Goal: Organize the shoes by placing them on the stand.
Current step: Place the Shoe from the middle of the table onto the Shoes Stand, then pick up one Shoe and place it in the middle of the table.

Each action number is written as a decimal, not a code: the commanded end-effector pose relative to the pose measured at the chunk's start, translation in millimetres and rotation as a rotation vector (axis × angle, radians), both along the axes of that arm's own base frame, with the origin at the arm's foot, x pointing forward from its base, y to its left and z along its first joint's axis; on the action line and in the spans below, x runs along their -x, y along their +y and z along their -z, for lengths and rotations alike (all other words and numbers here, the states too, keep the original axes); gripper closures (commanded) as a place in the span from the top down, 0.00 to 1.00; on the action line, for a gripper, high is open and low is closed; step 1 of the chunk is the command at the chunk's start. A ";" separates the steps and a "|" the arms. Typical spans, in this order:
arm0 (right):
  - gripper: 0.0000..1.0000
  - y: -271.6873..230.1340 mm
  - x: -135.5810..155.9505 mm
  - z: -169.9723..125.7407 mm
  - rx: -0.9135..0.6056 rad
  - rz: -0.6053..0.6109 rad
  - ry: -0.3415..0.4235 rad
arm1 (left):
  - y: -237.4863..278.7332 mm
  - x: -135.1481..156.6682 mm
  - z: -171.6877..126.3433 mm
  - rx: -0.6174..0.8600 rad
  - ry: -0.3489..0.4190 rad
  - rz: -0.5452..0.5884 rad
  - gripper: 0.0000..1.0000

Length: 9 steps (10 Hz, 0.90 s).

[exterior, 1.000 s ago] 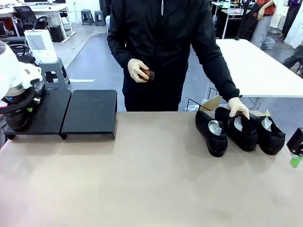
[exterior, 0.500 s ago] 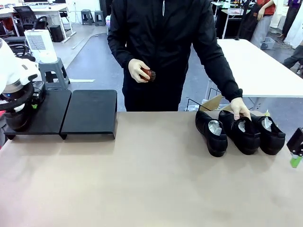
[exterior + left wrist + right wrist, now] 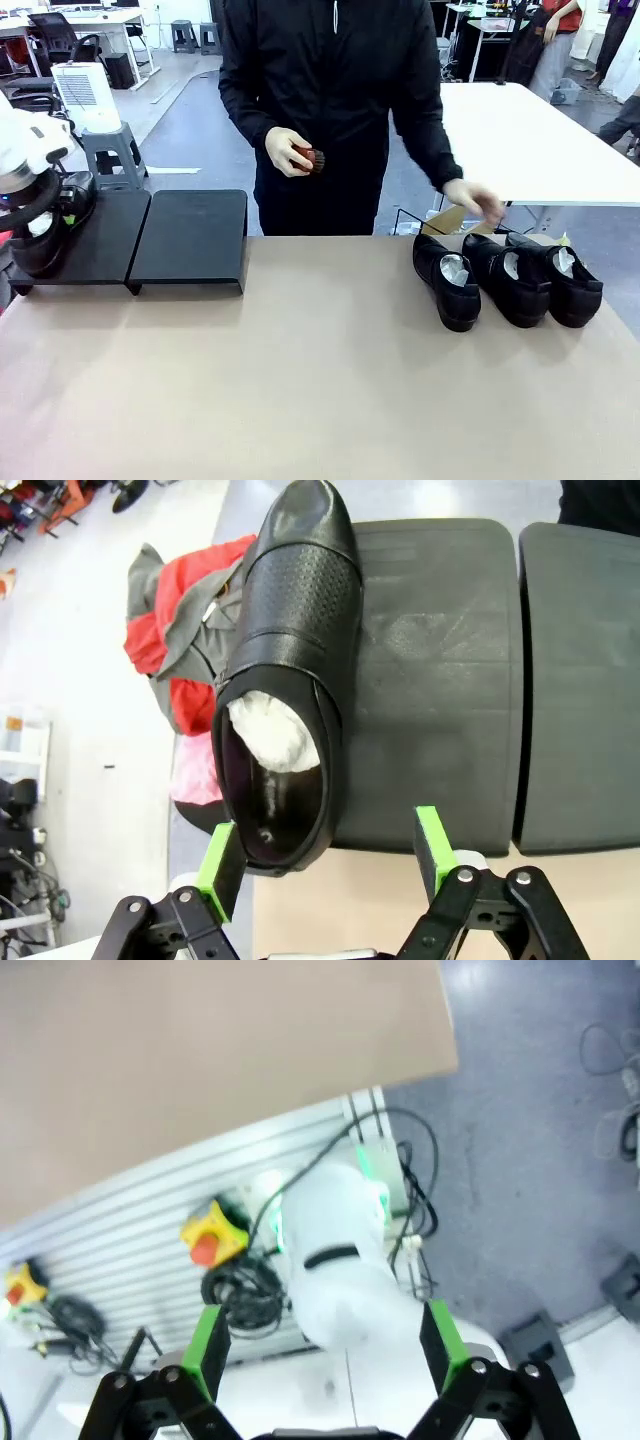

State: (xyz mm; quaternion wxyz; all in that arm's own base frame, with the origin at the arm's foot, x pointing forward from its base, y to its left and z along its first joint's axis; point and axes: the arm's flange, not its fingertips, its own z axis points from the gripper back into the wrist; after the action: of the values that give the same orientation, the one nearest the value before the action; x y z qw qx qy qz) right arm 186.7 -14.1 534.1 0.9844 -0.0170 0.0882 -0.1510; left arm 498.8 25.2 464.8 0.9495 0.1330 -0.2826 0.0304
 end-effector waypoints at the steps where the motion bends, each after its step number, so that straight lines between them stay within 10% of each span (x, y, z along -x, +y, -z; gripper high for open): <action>1: 1.00 -8.2 13.7 -7.9 -0.040 -0.070 0.034 | -1.0 13.8 -5.3 0.027 -0.005 -0.015 0.87; 7: 1.00 -2.7 22.2 -7.5 -0.036 -0.043 0.028 | -36.1 75.8 -36.3 0.139 -0.047 -0.035 0.87; 9: 1.00 -2.7 22.2 -7.5 -0.036 -0.043 0.028 | -31.8 48.8 -21.8 0.084 0.006 -0.027 0.87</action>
State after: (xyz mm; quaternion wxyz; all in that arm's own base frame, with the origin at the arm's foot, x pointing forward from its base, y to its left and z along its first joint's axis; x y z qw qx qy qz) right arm 166.2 -16.8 541.1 0.9874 0.0007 0.1048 -0.1182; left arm 438.5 -11.3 493.6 0.9532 0.0890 -0.2822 0.0625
